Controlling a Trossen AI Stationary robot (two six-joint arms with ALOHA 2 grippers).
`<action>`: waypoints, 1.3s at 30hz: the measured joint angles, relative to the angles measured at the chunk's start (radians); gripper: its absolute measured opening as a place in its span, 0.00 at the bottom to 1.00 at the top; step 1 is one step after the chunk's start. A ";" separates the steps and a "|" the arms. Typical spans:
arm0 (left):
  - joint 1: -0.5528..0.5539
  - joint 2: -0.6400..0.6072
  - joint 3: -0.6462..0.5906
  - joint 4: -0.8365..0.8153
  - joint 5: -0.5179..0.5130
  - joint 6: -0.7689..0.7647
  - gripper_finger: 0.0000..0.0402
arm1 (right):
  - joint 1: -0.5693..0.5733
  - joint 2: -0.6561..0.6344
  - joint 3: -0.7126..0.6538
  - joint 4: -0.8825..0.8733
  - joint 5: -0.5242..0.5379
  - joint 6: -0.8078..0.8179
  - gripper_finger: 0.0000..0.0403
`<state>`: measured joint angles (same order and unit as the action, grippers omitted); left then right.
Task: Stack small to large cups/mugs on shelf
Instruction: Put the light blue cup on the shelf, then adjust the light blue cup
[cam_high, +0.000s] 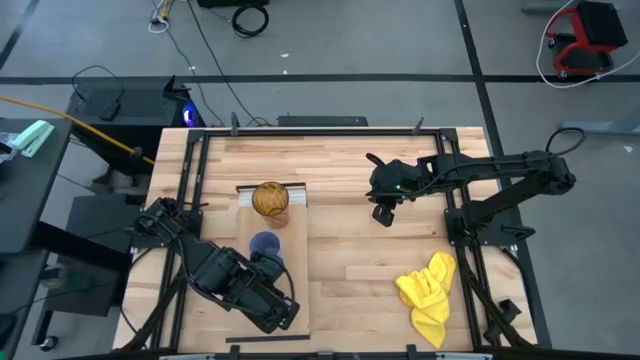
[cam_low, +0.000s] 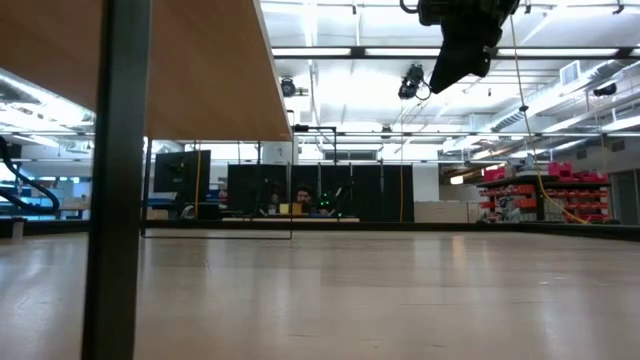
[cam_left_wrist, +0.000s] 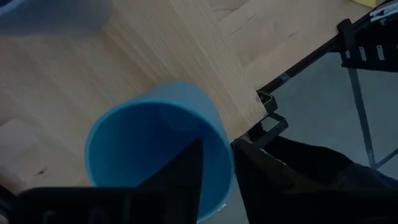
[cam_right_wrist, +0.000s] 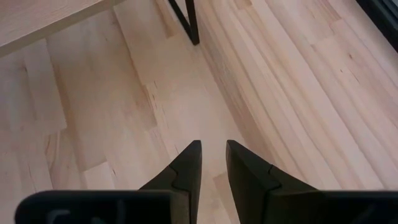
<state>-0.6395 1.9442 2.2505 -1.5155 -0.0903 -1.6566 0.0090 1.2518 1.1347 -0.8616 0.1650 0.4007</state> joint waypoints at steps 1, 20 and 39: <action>0.000 0.000 0.000 0.001 0.000 0.000 0.26 | 0.000 0.000 0.000 0.000 0.000 0.000 0.20; 0.000 0.000 0.000 0.099 0.001 -0.007 0.39 | 0.000 0.000 0.000 0.000 0.000 0.000 0.20; -0.049 -0.109 0.003 0.075 -0.103 -0.054 0.40 | 0.105 0.000 -0.001 0.179 -0.286 0.075 0.20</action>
<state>-0.6884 1.8355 2.2536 -1.4403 -0.1931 -1.7103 0.1136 1.2522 1.1339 -0.6827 -0.1212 0.4757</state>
